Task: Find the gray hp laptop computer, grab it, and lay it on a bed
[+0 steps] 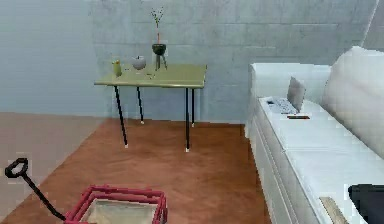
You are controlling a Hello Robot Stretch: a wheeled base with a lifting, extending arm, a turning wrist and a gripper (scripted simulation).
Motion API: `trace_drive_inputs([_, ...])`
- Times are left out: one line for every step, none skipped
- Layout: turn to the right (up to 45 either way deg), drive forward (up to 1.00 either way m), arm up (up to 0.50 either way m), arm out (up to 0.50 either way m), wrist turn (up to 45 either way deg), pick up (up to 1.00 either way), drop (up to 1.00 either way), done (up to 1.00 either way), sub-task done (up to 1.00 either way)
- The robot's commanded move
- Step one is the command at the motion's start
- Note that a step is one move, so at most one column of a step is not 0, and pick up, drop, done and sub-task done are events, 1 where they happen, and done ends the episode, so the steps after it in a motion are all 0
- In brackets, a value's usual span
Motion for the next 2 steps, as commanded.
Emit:
trace_drive_inputs([21.0, 0.00, 0.00, 0.00, 0.0, 0.00, 0.00, 0.00, 0.00])
trace_drive_inputs([0.0, 0.45, 0.00, 0.00, 0.0, 0.00, 0.00, 0.00, 0.00])
